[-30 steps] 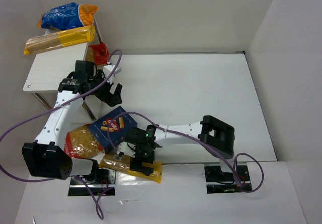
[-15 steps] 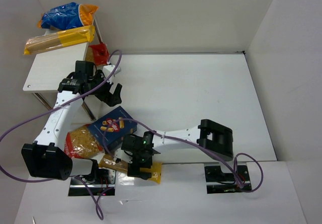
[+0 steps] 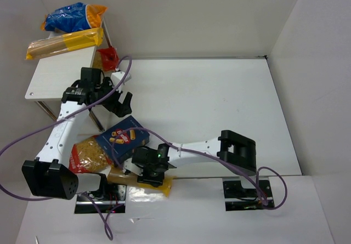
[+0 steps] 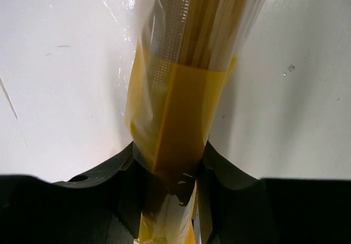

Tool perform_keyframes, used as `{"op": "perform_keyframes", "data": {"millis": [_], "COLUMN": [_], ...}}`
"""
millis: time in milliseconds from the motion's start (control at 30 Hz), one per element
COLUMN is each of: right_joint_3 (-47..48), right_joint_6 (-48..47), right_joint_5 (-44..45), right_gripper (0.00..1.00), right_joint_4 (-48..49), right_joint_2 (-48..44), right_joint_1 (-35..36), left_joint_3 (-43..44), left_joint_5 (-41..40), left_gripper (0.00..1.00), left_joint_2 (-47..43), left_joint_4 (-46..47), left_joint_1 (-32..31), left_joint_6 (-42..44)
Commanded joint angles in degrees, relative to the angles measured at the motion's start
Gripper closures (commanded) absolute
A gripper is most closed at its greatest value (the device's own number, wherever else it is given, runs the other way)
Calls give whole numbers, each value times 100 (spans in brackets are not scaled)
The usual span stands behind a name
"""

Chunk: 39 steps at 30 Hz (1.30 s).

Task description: Place and organize the pasta boxes and bags onto the shelf

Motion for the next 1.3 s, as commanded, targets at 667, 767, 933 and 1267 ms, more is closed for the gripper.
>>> {"op": "perform_keyframes", "data": {"millis": [667,767,933,1267], "right_joint_3": [-969,-828,-381,648], "right_joint_6": [-1495,-1688,-1917,-2023], "right_joint_5": [1479,1612,1823,1332], "right_gripper": [100,100,100,100], "right_joint_4": [-937,-990,-1052,-640], "right_joint_2": [-2133,-2204,-2450,-2222], "right_joint_1": [-3256,-3467,-3846,-4294], "left_joint_3": [-250,-312,-417,-523], "left_joint_5": [276,276,276,170], "left_gripper": [0,0,0,0], "left_joint_2": [-601,-654,-707,-874], "left_joint_4": [-219,-271,-272,-325], "left_joint_1": [-19,-19,-19,-19], "left_joint_6": [135,135,187,240]}}
